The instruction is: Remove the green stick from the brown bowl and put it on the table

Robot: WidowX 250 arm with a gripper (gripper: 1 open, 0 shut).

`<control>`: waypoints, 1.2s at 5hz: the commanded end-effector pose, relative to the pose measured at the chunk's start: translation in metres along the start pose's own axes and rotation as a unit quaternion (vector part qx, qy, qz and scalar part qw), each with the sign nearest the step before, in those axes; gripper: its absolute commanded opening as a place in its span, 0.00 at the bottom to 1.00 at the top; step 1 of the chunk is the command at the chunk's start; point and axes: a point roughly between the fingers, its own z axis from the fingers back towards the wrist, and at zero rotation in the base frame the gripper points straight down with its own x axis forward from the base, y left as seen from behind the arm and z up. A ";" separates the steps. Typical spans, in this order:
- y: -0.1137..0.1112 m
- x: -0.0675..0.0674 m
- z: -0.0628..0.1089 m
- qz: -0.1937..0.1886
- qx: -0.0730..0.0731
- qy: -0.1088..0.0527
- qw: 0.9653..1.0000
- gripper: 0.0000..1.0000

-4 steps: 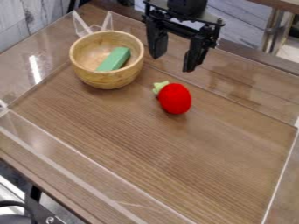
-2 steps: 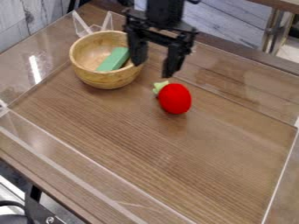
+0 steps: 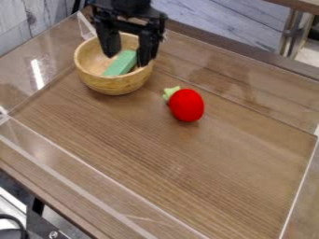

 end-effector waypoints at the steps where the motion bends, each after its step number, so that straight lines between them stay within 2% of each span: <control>1: 0.000 0.012 0.022 0.000 0.007 -0.053 0.999 1.00; 2: 0.007 0.025 0.015 0.052 0.012 -0.065 0.996 1.00; 3: 0.016 0.037 0.007 0.108 0.020 -0.078 0.991 1.00; 5: 0.037 0.044 0.012 0.102 0.024 -0.101 0.989 1.00; 6: 0.041 0.053 0.017 0.084 0.025 -0.110 0.990 1.00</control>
